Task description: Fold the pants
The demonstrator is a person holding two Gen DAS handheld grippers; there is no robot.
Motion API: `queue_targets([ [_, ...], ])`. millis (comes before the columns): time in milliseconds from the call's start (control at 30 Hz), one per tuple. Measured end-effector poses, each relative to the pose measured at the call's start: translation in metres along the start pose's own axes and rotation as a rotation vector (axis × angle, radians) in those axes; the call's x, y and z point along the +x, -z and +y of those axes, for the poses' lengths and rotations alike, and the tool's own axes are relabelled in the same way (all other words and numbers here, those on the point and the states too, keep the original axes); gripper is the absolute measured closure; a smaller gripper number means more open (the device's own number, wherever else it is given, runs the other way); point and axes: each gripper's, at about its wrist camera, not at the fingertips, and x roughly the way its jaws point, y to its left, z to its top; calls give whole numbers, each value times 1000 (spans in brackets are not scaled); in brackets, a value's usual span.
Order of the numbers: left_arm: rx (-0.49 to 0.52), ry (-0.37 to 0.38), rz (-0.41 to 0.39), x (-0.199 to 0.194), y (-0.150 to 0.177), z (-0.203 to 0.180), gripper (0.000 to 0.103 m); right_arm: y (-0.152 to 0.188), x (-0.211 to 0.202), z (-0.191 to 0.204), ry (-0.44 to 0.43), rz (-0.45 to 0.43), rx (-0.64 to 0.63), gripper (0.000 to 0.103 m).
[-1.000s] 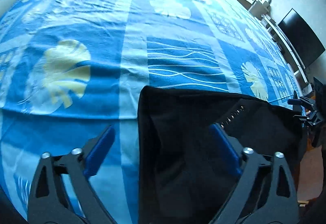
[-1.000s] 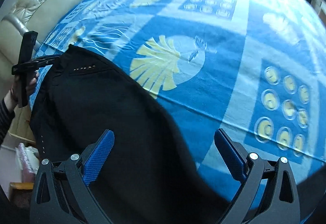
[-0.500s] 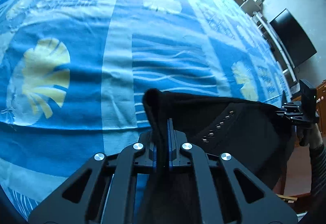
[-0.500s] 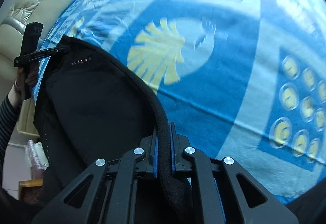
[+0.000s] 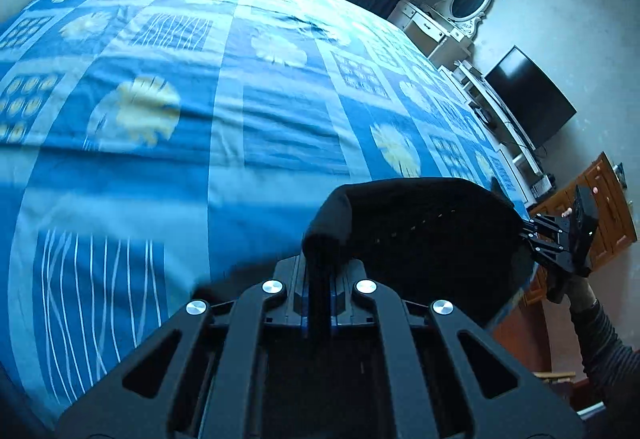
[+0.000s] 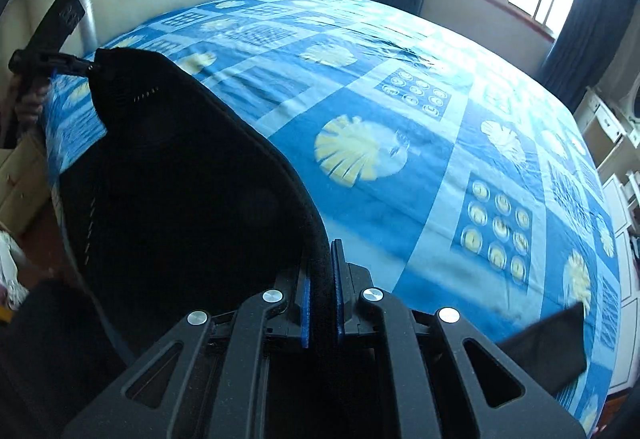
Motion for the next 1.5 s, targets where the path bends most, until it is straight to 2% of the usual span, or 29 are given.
queue_targets([
  [100,-8,-16,6,-8,40,-2,97,30,-3,27,35,12,-50,94],
  [267,-85,-18,31,-2,84,13,95,68,11,57,70,75,-108,94],
  [367,-129,-17,62,6,104,21,90,83,20,66,70,107,-103,90],
  [433,-145,-44,57,6,115,24,76,88,18,67,81,103,-82,78],
  [467,-166,-47,59,3,121,27,71,88,13,64,68,105,-54,73],
  [533,-225,-34,45,-4,130,35,58,89,3,56,5,98,14,55],
  [600,-289,-16,23,-14,140,42,51,93,-10,48,-61,93,94,48],
  [733,-384,50,-21,-30,154,42,50,102,-29,15,-221,48,376,39],
  [800,-412,89,-34,-30,156,36,49,113,-27,-5,-326,38,567,38],
  [900,-436,100,-42,-24,152,26,47,133,-19,-24,-456,32,809,38],
  [1200,-447,-9,-62,-1,136,22,47,165,-8,-33,-512,19,1119,38],
  [1300,-398,-82,-69,1,129,19,70,160,2,-37,-492,24,1139,39],
  [1367,-373,-118,-81,0,125,18,78,151,9,-37,-445,41,1117,53],
  [1400,-363,-142,-96,-2,121,17,84,147,9,-37,-419,37,1091,74],
  [1433,-355,-163,-119,-6,118,17,90,140,5,-37,-393,16,1055,83],
  [1500,-340,-176,-161,-14,114,16,90,126,-8,-34,-321,-52,959,86],
])
